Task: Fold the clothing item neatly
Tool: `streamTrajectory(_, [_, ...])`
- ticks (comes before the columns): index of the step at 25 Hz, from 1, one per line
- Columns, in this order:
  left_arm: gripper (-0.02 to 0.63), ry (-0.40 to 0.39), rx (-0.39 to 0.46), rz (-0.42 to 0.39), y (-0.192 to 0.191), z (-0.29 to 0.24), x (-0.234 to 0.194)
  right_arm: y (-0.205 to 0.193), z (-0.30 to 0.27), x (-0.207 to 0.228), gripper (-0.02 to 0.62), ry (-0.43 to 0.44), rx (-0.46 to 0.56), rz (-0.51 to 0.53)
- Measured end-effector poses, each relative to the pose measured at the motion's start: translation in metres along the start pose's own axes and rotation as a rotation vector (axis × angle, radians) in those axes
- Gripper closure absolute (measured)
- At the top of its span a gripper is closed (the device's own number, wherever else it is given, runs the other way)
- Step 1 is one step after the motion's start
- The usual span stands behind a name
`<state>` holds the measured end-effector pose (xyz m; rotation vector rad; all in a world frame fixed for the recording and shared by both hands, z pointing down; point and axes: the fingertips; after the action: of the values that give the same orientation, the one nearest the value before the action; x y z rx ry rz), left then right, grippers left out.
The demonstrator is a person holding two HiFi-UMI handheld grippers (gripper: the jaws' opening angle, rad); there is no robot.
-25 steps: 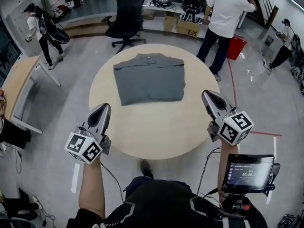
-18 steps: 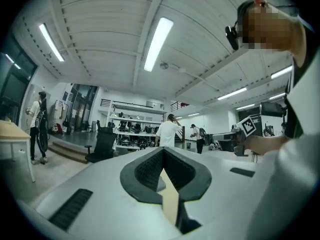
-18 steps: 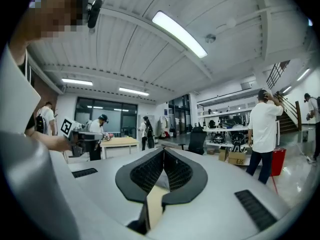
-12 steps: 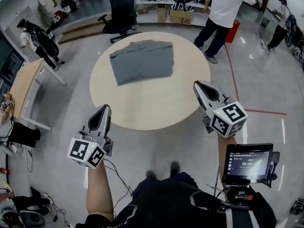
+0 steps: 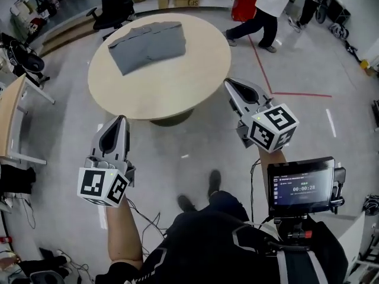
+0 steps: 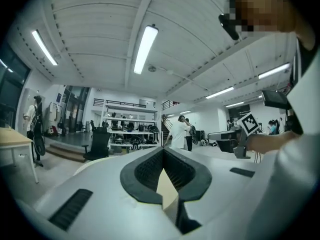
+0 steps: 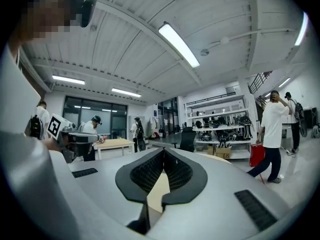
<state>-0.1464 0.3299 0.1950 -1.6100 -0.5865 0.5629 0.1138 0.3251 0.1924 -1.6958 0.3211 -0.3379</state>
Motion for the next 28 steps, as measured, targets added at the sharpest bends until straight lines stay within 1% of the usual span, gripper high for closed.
streamTrajectory(2, [0.604,0.007,0.005,0.013,-0.003,0.014,0.026,-0.002,0.028,-0.008,0.586,0.009,-0.004,0.02])
streamTrajectory(5, [0.604,0.011,0.008,0.032,-0.015,0.025,0.066,-0.012,0.068,-0.005,0.586,0.013,0.015,0.01])
streamTrajectory(8, [0.604,0.013,-0.017,0.034,-0.04,0.032,0.091,-0.026,0.09,-0.006,0.586,0.03,0.029,0.021])
streamTrajectory(10, [0.604,0.035,-0.031,0.039,-0.048,0.04,0.115,-0.031,0.111,-0.006,0.586,0.06,0.035,0.035])
streamTrajectory(12, [0.604,0.067,-0.033,0.034,-0.041,0.051,0.145,-0.029,0.142,-0.003,0.586,0.079,0.031,0.059])
streamTrajectory(14, [0.604,0.08,-0.032,0.034,-0.032,0.058,0.172,-0.03,0.169,0.004,0.586,0.071,0.015,0.064])
streamTrajectory(17, [0.604,0.05,-0.038,0.01,-0.03,0.061,0.201,-0.042,0.19,0.008,0.586,0.057,-0.003,0.034])
streamTrajectory(19, [0.604,0.043,-0.037,0.0,-0.031,0.07,0.206,-0.043,0.198,0.0,0.586,0.053,0.001,0.032])
streamTrajectory(22, [0.604,0.048,-0.021,0.014,-0.032,0.094,0.2,-0.04,0.209,-0.024,0.586,0.042,0.003,0.047])
streamTrajectory(24, [0.604,0.031,-0.013,0.012,-0.037,0.124,0.196,-0.041,0.22,-0.055,0.586,0.016,0.0,0.073])
streamTrajectory(26, [0.604,-0.009,-0.017,0.008,-0.047,0.162,0.189,-0.047,0.234,-0.099,0.586,-0.021,-0.006,0.094])
streamTrajectory(28, [0.604,-0.066,-0.028,0.037,-0.057,0.194,0.181,-0.054,0.24,-0.143,0.586,-0.028,-0.019,0.103])
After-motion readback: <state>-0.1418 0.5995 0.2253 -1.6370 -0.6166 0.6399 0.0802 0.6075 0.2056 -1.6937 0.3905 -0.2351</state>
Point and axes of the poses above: the fingertips, and each gripper's own axes: z backward along the fingers, x to its right, y out of its top, and after that the axes turned 6 degrees about -x, right-handed
